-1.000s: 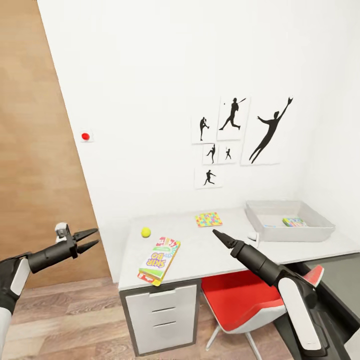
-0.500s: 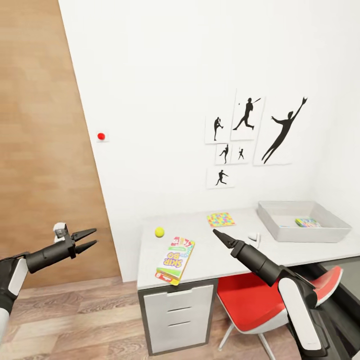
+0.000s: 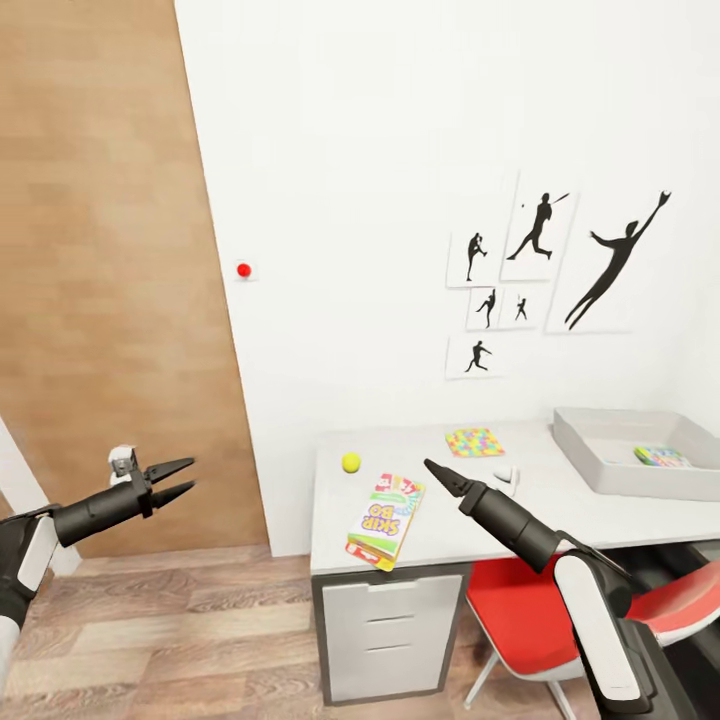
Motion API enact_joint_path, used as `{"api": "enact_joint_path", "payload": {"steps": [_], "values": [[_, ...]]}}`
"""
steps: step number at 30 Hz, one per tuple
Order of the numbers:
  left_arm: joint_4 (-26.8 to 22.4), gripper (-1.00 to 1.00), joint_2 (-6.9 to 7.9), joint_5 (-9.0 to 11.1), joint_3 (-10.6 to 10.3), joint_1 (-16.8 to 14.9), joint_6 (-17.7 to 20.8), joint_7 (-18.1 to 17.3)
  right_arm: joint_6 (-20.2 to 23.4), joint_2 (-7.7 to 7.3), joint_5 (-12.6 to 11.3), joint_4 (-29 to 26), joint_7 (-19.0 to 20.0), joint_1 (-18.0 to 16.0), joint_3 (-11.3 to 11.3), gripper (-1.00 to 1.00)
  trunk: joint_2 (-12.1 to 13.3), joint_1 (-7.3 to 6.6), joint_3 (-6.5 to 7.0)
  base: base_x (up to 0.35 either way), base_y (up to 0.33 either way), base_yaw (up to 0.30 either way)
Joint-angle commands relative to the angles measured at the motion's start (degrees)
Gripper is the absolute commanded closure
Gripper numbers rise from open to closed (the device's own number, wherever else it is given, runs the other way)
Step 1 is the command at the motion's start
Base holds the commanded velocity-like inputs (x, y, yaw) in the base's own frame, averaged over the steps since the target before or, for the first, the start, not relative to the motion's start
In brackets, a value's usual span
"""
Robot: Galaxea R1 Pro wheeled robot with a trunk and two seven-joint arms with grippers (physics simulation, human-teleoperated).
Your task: Put all the toys in the child's room - the three board games (two on the bed and one on the table), the two jigsaw puzzles on the table, and the tennis ball on the table - inside the toy box on the table in the child's room.
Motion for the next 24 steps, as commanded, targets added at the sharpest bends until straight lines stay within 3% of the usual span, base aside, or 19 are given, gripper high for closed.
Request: {"api": "enact_joint_path", "payload": {"steps": [1, 8, 14, 17, 24], "values": [[0.0, -1.0, -0.01, 0.1, 0.0, -0.1, 0.4, 0.0, 0.5, 0.02, -0.4, 0.0, -0.5, -0.1, -0.1, -1.0, -0.1, 0.03, -0.15, 0.0, 0.004, 0.262], [0.0, -1.0, -0.21, -0.5, -0.3, -0.1, 0.5, 2.5, 1.3, 0.12, -0.6, 0.0, -12.6, -0.1, 0.4, -1.0, -0.1, 0.03, -0.46, 0.0, 0.001, 0.262], [-0.1, -1.0, -0.35, -0.8, -0.1, -0.3, 0.5, 14.7, 4.5, 0.21, -0.5, 0.0, -20.0, 0.0, 2.5, -1.0, -0.1, 0.03, -0.77, 0.0, 0.0, 0.249], [-0.3, -1.0, -0.38, -0.8, -0.1, -0.4, 0.4, 19.6, 5.5, 0.05, -0.7, 0.4, -26.9, 0.0, 2.8, -1.0, -0.1, 0.03, -0.93, 0.0, 0.0, 0.244], [-0.3, -1.0, -0.37, -0.8, -0.2, -0.5, -1.5, 20.8, 5.6, -0.34, -0.7, 0.3, -30.3, 0.1, 3.1, -1.0, -0.1, 0.03, -1.25, 0.015, -0.008, 0.208]]}}
